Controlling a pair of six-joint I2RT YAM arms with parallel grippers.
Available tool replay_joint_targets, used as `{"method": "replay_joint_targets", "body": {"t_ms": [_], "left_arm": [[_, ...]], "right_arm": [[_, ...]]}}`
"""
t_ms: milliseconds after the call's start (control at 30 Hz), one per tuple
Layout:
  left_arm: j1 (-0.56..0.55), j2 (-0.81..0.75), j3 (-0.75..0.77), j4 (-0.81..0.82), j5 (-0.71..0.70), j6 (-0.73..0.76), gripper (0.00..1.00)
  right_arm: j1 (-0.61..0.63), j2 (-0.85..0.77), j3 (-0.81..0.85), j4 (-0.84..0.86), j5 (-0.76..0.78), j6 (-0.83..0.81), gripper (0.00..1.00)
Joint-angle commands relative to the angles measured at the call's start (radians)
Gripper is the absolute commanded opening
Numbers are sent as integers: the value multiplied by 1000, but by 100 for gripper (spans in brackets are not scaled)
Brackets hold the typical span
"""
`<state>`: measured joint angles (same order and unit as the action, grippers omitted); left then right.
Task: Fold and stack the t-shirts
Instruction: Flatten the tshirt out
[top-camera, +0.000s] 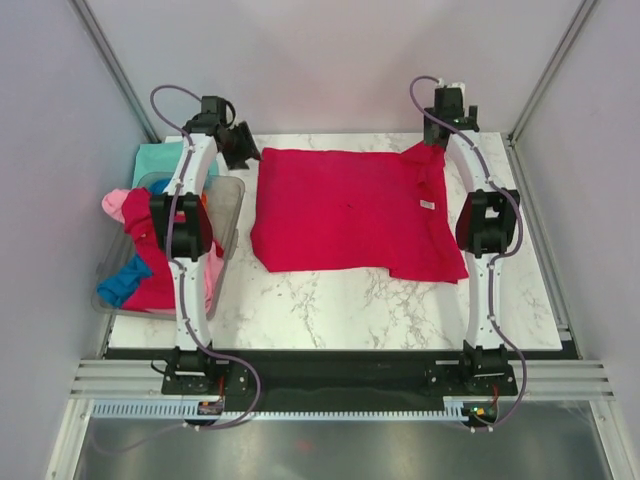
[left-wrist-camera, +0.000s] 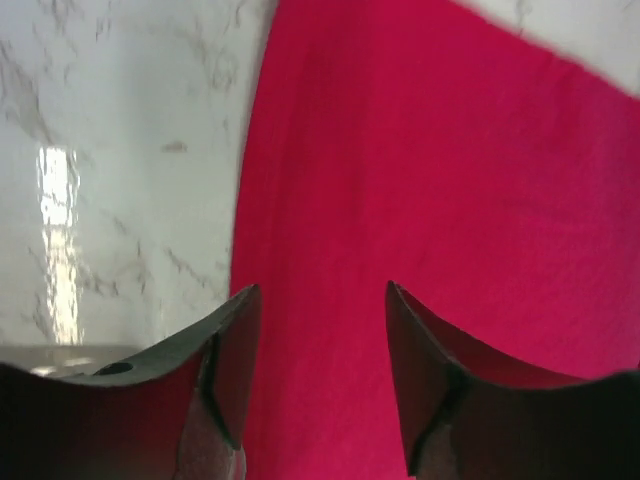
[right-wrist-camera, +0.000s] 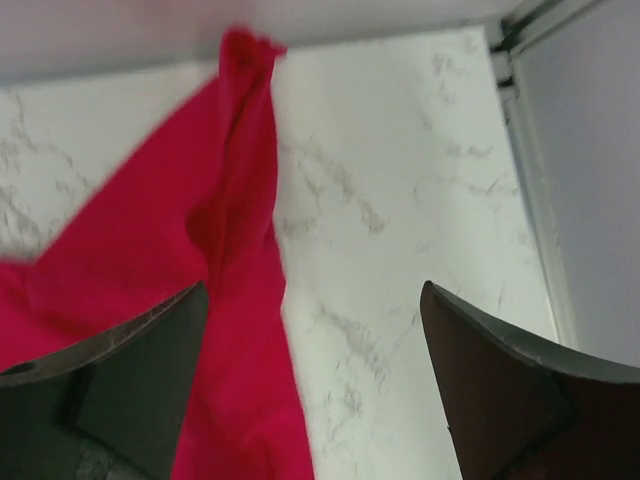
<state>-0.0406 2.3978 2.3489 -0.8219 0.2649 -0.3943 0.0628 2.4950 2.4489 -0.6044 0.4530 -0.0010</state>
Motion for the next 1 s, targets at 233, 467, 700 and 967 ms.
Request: {"method": "replay_joint_targets", "body": {"t_ms": [233,467,700,967], "left_arm": [[-109,-400,-237,-33,-54,37,91],[-206,-722,-820,151,-116,26,88],[-208,-868,-1184,257,-217,37,88],[-214,-798,-1243,274,-319,-83,82]], "right_arm": [[-17,-548,-530,112,-137,186,93],[-18,-859,-1066,118,-198,292,91],[-18,-1189,-1508,189,-333,412,90],[-12,-1421,-1752,223,-438,490,89]]}}
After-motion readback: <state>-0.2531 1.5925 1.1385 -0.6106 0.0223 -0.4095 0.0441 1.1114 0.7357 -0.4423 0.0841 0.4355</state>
